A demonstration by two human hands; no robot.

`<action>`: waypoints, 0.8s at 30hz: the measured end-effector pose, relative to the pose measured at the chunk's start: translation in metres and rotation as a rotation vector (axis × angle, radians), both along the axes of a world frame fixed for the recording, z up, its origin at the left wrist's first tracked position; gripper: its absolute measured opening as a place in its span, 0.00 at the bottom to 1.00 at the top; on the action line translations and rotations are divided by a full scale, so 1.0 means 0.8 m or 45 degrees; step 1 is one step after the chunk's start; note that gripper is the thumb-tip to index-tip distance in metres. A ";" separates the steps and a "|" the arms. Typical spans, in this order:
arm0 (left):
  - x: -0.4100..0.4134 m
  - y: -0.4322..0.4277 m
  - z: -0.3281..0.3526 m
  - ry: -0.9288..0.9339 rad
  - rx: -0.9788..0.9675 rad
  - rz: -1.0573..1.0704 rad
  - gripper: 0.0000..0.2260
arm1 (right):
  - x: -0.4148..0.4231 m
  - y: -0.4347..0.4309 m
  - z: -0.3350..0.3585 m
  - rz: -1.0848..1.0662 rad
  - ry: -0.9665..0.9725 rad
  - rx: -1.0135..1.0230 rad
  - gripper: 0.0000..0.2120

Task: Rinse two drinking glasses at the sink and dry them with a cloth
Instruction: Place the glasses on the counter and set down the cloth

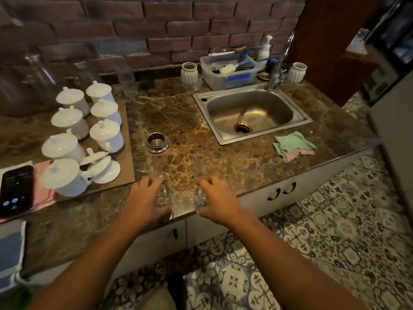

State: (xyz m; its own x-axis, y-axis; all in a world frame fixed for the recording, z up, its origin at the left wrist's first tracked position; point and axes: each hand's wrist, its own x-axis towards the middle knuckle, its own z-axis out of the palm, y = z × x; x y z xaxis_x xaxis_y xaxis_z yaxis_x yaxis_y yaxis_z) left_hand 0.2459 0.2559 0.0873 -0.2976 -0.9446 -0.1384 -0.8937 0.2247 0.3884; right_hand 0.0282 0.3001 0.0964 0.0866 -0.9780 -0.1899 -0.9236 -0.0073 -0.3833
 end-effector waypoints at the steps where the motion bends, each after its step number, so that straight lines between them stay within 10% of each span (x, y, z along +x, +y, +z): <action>1: 0.006 0.002 -0.001 0.005 0.001 -0.003 0.36 | 0.008 0.001 0.000 0.000 -0.007 0.002 0.34; 24: 0.046 -0.195 -0.028 0.008 0.084 -0.251 0.37 | 0.070 -0.184 -0.012 -0.057 0.128 0.079 0.39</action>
